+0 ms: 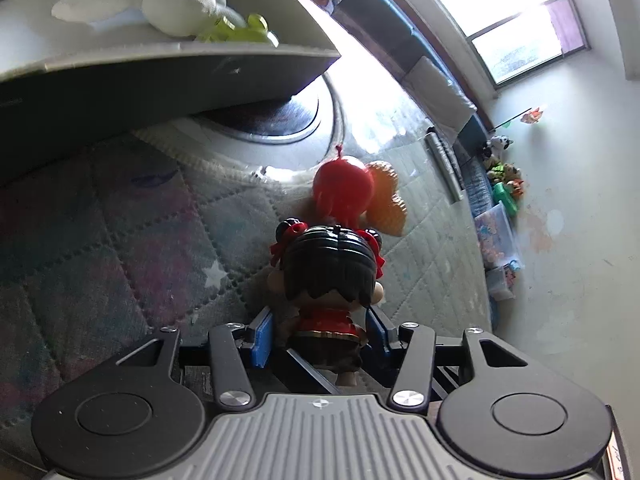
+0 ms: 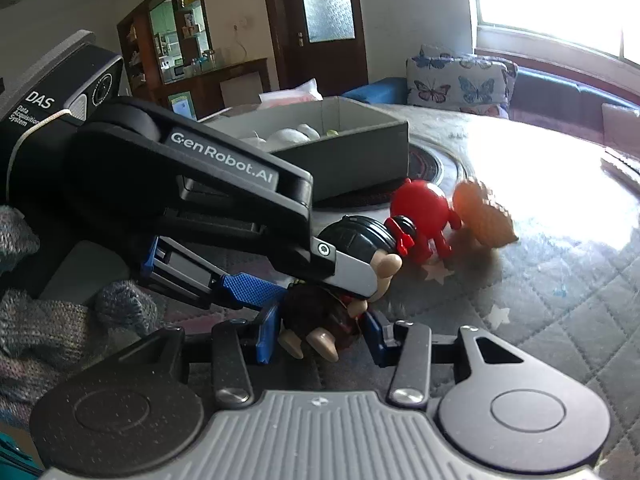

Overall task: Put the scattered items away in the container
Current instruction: 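Carry the red-haired doll over the grey box with both grippers, then open both grippers to drop the doll into the box, then move both grippers down to the red round toy on the table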

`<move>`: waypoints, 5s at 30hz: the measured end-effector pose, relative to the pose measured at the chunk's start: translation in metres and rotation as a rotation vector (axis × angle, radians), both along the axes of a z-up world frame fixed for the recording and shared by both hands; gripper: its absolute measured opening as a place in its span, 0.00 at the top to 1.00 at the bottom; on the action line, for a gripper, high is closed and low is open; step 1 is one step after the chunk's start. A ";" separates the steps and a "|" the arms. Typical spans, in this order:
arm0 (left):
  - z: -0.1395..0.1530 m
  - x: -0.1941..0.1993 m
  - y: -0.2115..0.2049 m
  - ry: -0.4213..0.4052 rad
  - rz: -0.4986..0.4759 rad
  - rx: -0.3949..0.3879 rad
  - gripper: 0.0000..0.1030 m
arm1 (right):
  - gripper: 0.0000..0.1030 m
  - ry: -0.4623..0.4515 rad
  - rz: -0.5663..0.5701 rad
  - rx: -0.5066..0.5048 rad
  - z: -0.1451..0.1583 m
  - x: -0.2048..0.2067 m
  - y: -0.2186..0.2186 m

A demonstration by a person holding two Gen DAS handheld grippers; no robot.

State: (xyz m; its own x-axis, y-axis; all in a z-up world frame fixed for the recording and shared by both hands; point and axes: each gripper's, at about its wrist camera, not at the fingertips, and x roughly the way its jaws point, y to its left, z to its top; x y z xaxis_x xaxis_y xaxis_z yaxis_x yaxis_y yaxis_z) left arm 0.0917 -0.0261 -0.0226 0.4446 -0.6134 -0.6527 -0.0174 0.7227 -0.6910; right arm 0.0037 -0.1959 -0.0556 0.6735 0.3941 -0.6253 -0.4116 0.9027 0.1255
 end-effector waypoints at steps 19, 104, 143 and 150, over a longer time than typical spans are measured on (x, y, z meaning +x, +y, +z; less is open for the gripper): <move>0.078 0.048 0.099 -0.182 0.231 0.011 0.50 | 0.56 -0.207 0.215 -0.031 0.063 0.086 0.095; 0.069 0.013 0.032 -0.223 0.072 0.302 0.56 | 0.13 -0.114 -0.003 0.030 0.035 0.059 0.018; 0.025 0.071 -0.020 -0.185 -0.023 0.150 0.56 | 0.24 0.006 -0.173 0.072 -0.022 0.103 -0.028; 0.019 0.084 -0.019 -0.159 -0.021 0.113 0.56 | 0.28 0.011 -0.176 0.085 -0.023 0.111 -0.029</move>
State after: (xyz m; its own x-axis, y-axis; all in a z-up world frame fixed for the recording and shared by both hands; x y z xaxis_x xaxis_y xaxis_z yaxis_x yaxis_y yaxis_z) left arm 0.1755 -0.0454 -0.0034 0.5355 -0.5505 -0.6404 0.1018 0.7949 -0.5982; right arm 0.1146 -0.2253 -0.0782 0.7300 0.3230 -0.6023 -0.2469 0.9464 0.2082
